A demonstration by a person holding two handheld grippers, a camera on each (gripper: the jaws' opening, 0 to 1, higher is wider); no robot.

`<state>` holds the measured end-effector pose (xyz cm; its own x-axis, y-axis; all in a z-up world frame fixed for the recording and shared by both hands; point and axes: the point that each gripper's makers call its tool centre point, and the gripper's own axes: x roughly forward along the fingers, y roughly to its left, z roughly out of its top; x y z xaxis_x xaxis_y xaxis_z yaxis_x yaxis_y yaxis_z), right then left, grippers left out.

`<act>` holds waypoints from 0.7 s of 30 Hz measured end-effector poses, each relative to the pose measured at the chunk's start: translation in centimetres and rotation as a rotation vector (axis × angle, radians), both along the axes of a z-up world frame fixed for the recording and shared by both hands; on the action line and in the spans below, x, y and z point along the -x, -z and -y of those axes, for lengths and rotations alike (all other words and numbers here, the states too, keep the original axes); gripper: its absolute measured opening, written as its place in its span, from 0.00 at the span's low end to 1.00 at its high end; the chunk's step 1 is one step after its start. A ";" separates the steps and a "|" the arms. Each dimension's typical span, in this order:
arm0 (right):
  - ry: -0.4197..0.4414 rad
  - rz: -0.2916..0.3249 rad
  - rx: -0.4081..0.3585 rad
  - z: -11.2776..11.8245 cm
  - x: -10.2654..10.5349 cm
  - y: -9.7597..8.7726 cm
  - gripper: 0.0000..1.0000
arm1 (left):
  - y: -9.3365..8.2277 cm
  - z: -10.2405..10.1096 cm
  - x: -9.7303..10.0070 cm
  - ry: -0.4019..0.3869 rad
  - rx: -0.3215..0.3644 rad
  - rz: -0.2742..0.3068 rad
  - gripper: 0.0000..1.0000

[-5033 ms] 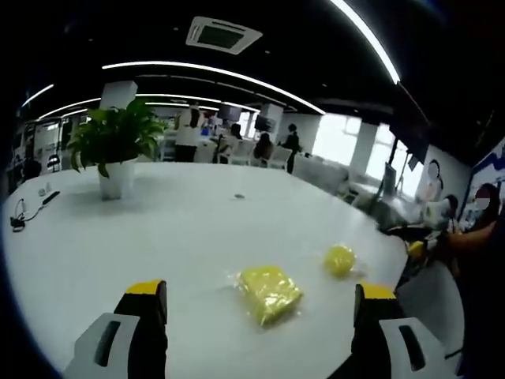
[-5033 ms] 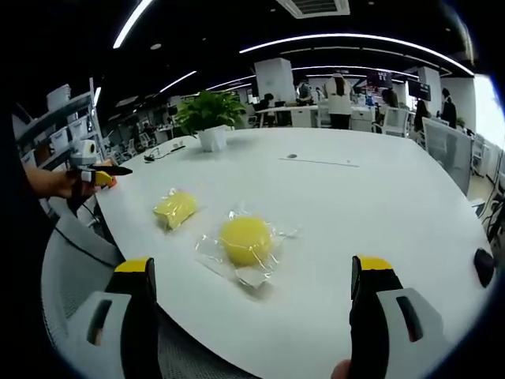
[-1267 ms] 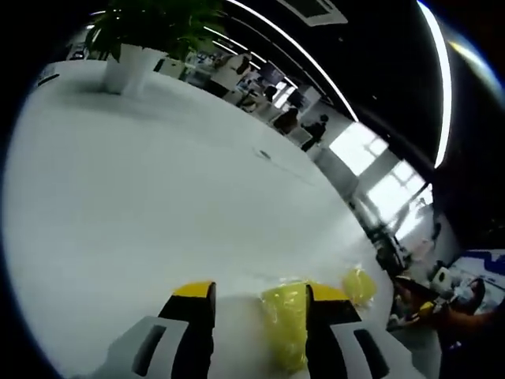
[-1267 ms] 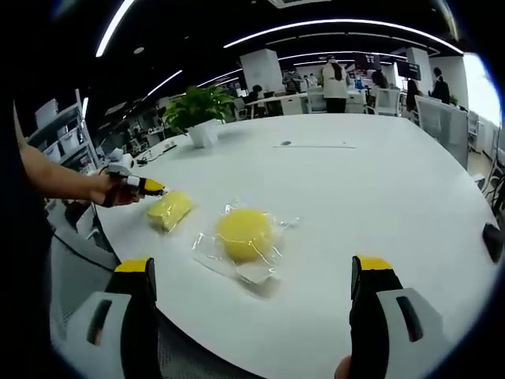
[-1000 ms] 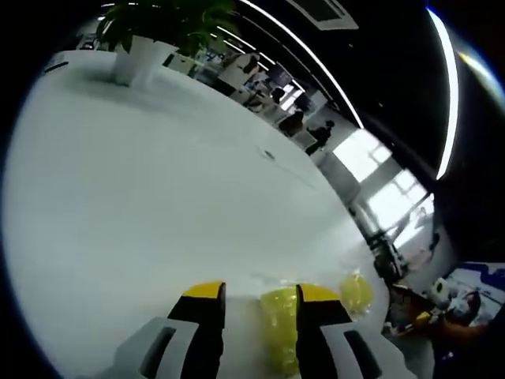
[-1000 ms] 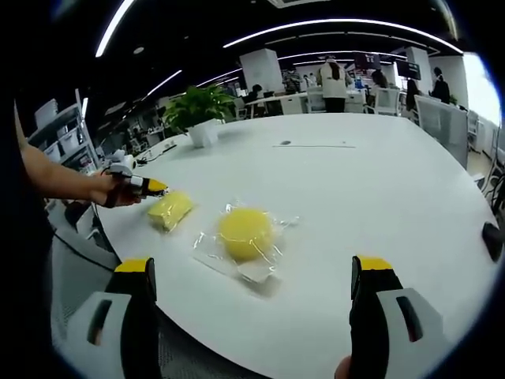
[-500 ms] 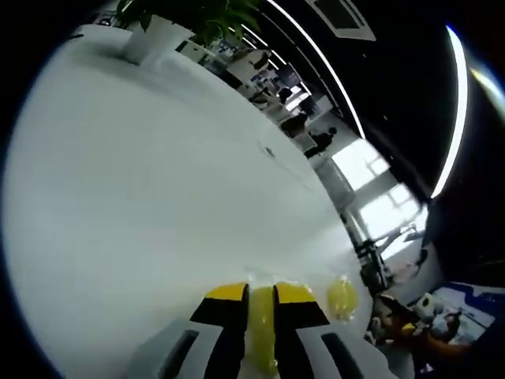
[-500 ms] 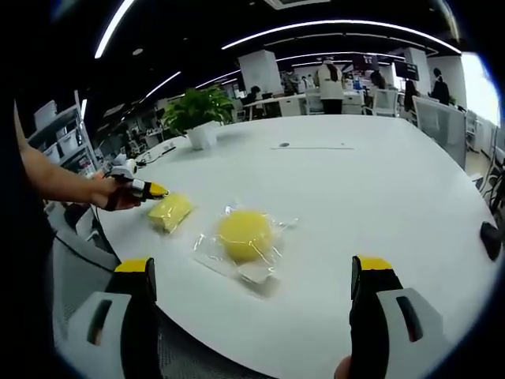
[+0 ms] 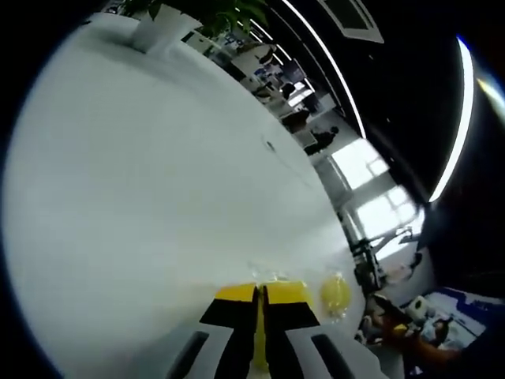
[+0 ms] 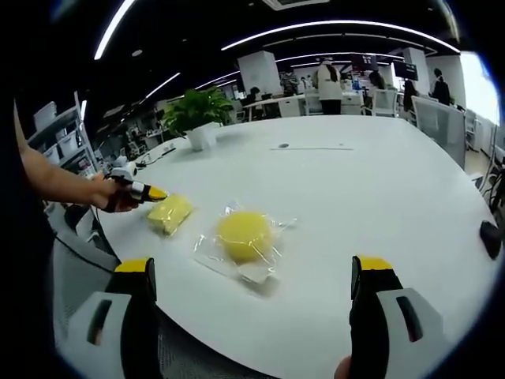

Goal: Compare the silicone blocks by pressing each to a similar depth, holding the contact briefly, and releasing to observe deformation and rebound differences across the visible hardness samples.

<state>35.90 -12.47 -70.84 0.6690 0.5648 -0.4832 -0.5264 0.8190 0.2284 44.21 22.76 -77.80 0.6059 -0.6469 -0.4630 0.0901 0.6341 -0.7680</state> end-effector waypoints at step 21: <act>-0.010 0.005 -0.002 -0.1 0.0 -0.2 0.96 | -1.7 0.8 0.1 -0.023 0.063 0.038 0.00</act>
